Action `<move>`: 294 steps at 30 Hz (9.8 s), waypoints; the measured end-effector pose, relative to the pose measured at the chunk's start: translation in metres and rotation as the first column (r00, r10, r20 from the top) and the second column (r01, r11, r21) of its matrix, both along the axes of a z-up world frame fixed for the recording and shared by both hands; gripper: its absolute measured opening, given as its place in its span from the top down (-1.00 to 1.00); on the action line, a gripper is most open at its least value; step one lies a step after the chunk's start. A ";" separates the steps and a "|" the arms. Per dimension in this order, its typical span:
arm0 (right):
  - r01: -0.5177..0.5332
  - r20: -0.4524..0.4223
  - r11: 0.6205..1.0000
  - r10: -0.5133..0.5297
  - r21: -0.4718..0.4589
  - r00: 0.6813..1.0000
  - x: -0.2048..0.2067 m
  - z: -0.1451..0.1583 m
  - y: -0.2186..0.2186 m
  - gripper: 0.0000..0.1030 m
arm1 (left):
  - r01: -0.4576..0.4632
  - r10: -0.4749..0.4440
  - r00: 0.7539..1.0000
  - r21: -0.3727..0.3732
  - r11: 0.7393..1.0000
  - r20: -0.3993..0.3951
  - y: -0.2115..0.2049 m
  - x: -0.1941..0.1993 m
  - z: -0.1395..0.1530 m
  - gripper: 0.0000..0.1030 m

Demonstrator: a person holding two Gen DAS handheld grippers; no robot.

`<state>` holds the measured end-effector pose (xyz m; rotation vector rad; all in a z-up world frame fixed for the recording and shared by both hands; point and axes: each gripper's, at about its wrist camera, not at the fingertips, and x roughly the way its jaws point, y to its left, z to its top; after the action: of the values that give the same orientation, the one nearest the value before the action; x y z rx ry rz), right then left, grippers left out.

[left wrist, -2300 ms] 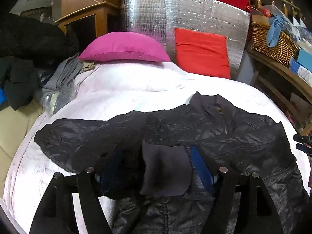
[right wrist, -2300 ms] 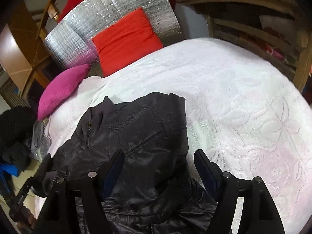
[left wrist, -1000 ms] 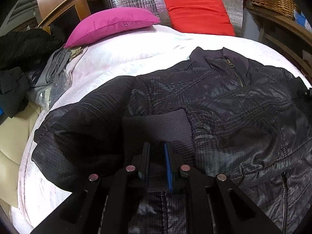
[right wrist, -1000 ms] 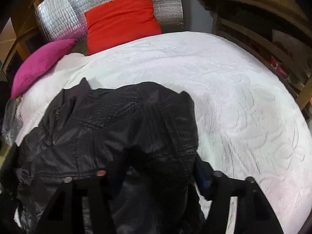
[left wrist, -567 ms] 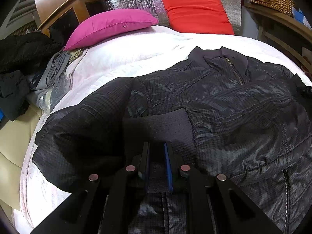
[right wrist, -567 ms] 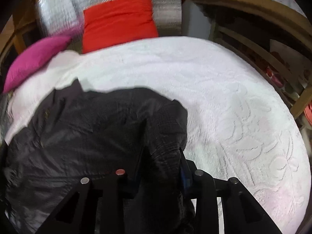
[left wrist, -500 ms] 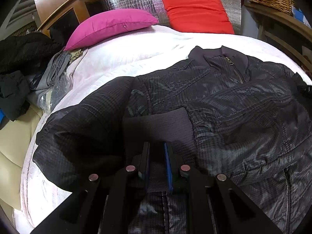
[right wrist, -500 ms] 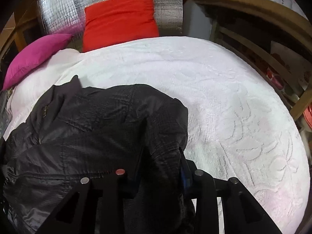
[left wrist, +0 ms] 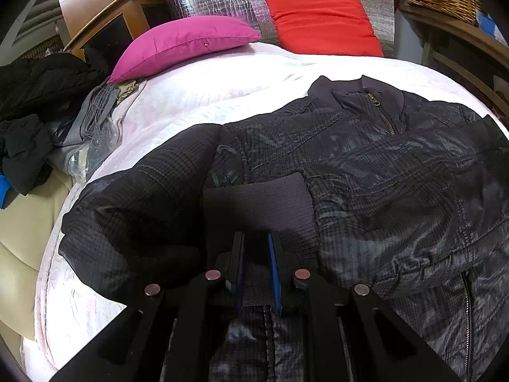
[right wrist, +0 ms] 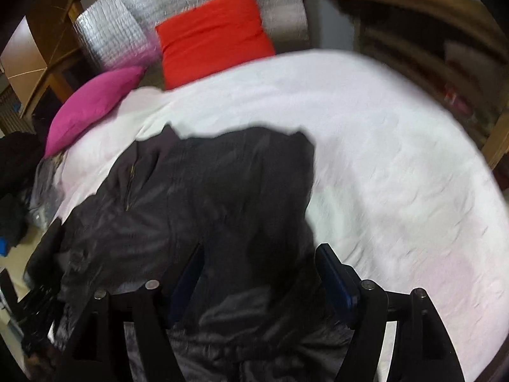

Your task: Fold large clothes

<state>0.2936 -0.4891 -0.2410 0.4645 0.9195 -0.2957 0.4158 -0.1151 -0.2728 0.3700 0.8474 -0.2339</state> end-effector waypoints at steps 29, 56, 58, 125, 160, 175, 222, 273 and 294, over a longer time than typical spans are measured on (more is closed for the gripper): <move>-0.001 0.018 0.912 0.009 -0.410 1.000 0.009 0.038 0.045 -0.27 | -0.020 0.022 0.999 -0.039 0.999 0.046 0.003 -0.006 0.012 0.20; -0.175 -0.007 0.790 0.212 -0.588 0.977 0.017 0.061 0.172 -0.27 | -0.117 0.120 0.993 -0.126 0.985 0.021 0.020 0.001 0.017 0.03; -0.177 -0.005 0.791 0.214 -0.585 0.977 0.018 0.062 0.173 -0.27 | -0.106 0.107 0.994 -0.112 0.988 0.002 0.018 0.003 0.013 0.03; -0.230 0.030 0.963 0.237 -0.143 0.971 0.056 -0.007 0.119 -0.45 | -0.622 0.578 0.753 -0.628 0.467 -0.315 0.282 0.122 -0.033 -0.15; -0.199 0.047 0.974 0.205 -0.104 0.978 0.052 -0.009 0.105 -0.45 | -0.693 0.608 0.690 -0.601 0.397 -0.394 0.293 0.135 -0.060 -0.34; -0.127 0.082 0.987 0.135 -0.095 0.987 0.046 0.001 0.078 -0.45 | -0.311 0.423 0.904 -0.590 0.745 0.058 0.178 0.092 0.081 0.90; -0.359 -0.070 0.917 0.376 0.173 0.924 0.030 -0.017 0.087 0.32 | 0.008 -0.014 0.999 -0.143 0.990 -0.041 0.021 -0.002 0.014 -0.40; -0.008 -0.010 0.981 0.006 -0.196 1.000 0.063 -0.019 0.017 0.12 | -0.106 0.120 0.986 -0.120 0.987 0.115 0.004 -0.002 0.025 -0.44; -0.086 0.175 0.953 0.141 -0.292 0.974 0.034 0.042 0.079 -0.24 | -0.308 0.338 0.926 -0.182 0.934 0.170 0.070 -0.006 0.052 -0.45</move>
<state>0.3276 -0.4096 -0.1994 0.1707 0.6957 -0.2662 0.4099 -0.0451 -0.2206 0.1028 0.6751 0.0472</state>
